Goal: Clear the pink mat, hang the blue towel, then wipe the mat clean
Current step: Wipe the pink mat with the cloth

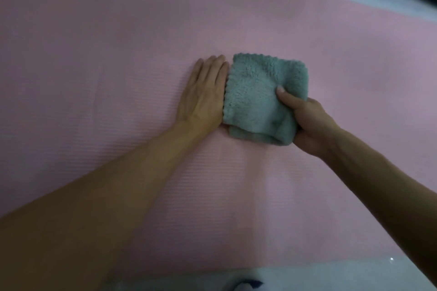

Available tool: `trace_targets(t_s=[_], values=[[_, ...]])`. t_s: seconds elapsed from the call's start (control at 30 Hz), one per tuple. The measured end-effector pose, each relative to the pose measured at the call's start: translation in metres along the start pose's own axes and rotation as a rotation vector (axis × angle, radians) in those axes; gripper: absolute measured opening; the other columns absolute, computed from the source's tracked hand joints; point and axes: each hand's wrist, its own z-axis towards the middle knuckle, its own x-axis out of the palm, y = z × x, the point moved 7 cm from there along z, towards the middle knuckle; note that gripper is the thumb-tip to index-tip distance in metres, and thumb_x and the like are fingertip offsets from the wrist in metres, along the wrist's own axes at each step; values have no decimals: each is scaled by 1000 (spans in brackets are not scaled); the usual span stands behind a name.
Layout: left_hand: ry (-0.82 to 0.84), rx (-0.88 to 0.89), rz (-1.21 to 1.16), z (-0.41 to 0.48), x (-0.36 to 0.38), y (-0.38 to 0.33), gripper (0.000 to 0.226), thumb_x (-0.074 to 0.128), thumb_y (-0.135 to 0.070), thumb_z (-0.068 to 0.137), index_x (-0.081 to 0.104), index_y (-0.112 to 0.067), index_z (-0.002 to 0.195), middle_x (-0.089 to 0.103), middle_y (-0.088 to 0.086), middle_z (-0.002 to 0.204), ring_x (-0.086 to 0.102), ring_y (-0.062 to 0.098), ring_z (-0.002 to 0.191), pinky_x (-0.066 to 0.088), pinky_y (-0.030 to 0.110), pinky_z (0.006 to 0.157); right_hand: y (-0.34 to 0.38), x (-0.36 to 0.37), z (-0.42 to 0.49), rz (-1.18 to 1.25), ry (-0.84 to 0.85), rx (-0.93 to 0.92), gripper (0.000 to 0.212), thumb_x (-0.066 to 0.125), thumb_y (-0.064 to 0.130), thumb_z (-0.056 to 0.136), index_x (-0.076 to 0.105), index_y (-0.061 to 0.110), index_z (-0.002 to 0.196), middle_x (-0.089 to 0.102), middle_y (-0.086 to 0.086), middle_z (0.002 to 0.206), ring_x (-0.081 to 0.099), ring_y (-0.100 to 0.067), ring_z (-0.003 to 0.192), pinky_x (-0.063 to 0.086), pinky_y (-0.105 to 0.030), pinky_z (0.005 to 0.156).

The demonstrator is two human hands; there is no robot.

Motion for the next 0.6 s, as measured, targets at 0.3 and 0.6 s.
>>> trace_targets(t_s=[0.3,0.6], values=[[-15,6,71,12,3,6,52,46,-25,86,56,1,129,57,16,134,52,32,124,33,47,112,103,18,51,-260,4,-196,33,70,8,82,65,-1,113,71,-15,111,70,-26,98,59,-38,81],[-70,1,46,12,4,6,50,46,-19,85,57,1,130,55,15,137,51,30,127,33,47,112,195,86,135,-1386,-281,-883,53,46,13,82,57,21,133,58,-7,136,52,-23,127,36,-34,107]])
